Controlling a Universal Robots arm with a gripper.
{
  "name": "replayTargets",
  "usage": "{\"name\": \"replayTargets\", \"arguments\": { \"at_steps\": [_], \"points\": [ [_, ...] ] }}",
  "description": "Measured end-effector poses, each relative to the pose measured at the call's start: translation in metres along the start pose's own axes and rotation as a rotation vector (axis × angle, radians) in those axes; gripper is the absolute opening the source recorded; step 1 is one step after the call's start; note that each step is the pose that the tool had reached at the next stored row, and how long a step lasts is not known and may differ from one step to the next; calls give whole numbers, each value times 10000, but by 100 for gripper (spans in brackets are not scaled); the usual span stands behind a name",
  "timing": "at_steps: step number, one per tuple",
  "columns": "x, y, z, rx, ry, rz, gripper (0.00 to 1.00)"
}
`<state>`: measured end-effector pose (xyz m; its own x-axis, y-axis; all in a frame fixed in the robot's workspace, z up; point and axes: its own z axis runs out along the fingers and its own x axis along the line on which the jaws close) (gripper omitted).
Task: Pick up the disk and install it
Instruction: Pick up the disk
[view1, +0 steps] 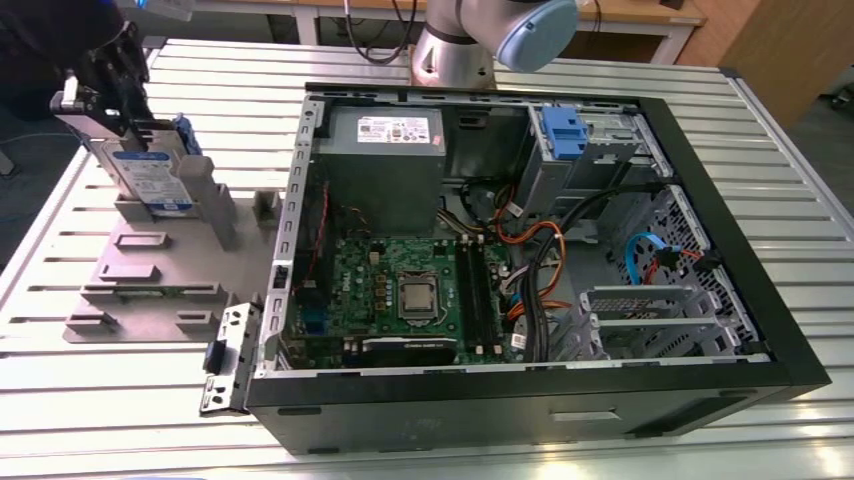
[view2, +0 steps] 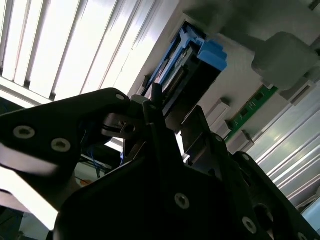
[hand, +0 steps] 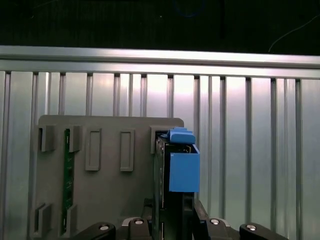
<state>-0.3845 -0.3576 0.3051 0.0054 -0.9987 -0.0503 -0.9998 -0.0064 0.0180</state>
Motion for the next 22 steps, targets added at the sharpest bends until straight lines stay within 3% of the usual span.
{"name": "replayTargets", "arguments": {
  "at_steps": [5, 19, 20, 22],
  "points": [
    [4, 1, -1, -10, -2, -181, 42],
    [8, 18, 1, -9, -1, -198, 42],
    [8, 18, 1, -9, -11, -198, 42],
    [9, 18, 2, -5, -166, -202, 42]
  ]
}}
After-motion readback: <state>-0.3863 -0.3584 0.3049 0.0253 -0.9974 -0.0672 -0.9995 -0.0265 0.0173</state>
